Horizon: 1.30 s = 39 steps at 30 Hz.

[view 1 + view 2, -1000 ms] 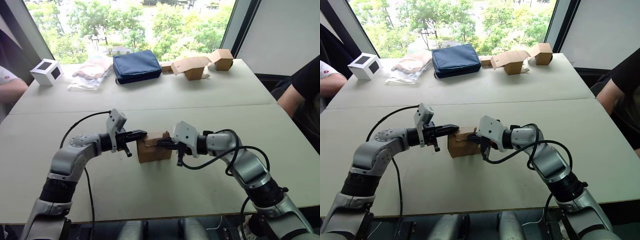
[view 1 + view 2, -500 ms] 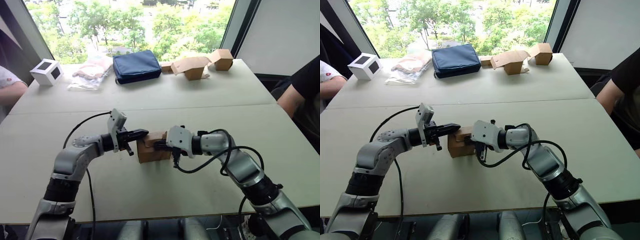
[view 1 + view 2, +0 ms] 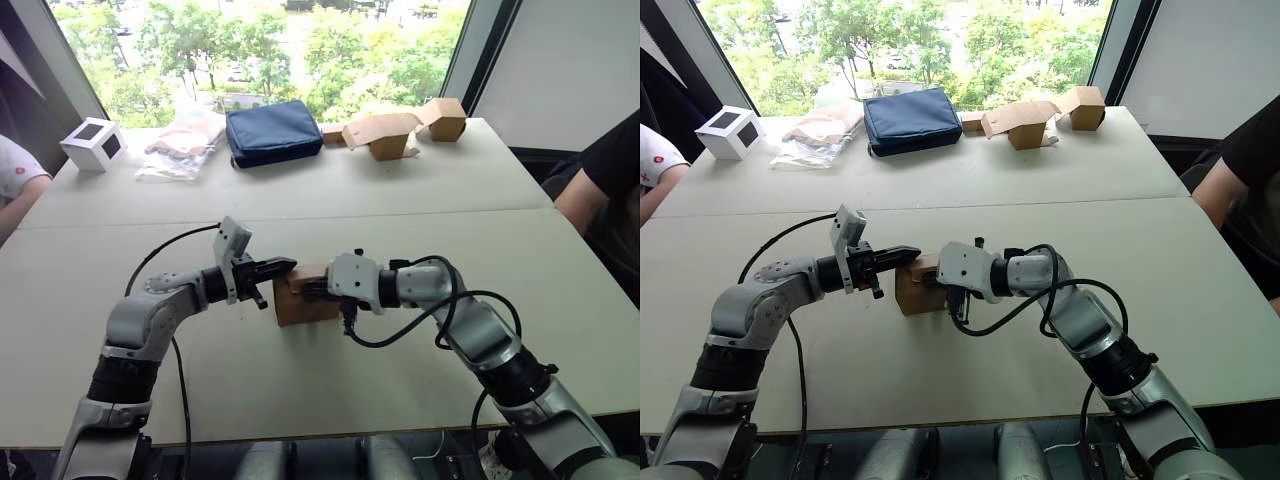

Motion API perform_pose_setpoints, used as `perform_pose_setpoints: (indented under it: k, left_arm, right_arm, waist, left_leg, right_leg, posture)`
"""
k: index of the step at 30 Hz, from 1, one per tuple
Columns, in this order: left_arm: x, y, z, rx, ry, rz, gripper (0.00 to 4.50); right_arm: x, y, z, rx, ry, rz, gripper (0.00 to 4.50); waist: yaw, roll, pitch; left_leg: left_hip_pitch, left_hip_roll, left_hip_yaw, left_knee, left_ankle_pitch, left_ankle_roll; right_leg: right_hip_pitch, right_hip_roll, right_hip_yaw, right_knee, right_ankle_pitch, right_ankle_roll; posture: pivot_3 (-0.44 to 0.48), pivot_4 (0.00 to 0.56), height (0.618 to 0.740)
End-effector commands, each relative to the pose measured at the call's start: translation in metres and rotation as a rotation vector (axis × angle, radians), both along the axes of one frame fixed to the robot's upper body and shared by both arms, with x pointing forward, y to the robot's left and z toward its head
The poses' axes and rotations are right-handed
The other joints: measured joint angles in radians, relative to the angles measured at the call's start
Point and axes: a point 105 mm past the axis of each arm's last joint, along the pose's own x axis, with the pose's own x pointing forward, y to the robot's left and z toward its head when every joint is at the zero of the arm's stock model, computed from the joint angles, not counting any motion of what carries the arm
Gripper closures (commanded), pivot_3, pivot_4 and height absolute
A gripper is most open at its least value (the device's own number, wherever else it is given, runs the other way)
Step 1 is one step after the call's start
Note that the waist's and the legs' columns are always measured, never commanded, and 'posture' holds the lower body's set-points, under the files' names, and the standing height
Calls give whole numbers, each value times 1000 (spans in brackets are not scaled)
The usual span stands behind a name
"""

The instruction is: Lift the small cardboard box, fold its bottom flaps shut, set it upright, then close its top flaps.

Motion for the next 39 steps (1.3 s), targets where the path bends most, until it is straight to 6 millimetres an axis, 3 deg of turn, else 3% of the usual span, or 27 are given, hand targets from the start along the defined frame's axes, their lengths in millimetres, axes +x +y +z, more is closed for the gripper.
perform_pose_setpoints:
  k: [1, 16, 27, 39]
  left_arm:
    - [-2, -3, 13, -19, -42, -14, 4474]
    - [-4, -5, 14, -36, -29, -20, 4474]
    - [-1, 3, 18, 26, -68, 3, 4474]
    - [-7, -7, 30, 22, -107, 1, 4474]
  right_arm:
    - [-5, 1, 10, 15, -43, 27, 4500]
    - [11, -3, -8, -102, -128, -18, 4500]
    - [3, 0, 20, 25, -117, 11, 4500]
    - [-6, 2, 11, -13, -99, 41, 4500]
  waist:
    - [0, 0, 0]
    - [0, 0, 0]
    - [0, 0, 0]
    - [0, 0, 0]
  left_leg:
    - [0, 0, 0, 0, 0, 0]
    - [0, 0, 0, 0, 0, 0]
    - [0, 0, 0, 0, 0, 0]
    - [0, 0, 0, 0, 0, 0]
  right_leg:
    - [0, 0, 0, 0, 0, 0]
    - [0, 0, 0, 0, 0, 0]
    - [0, 0, 0, 0, 0, 0]
    - [0, 0, 0, 0, 0, 0]
  posture:
    - [0, 150, 740]
    - [0, 150, 740]
    - [0, 150, 740]
    - [0, 150, 740]
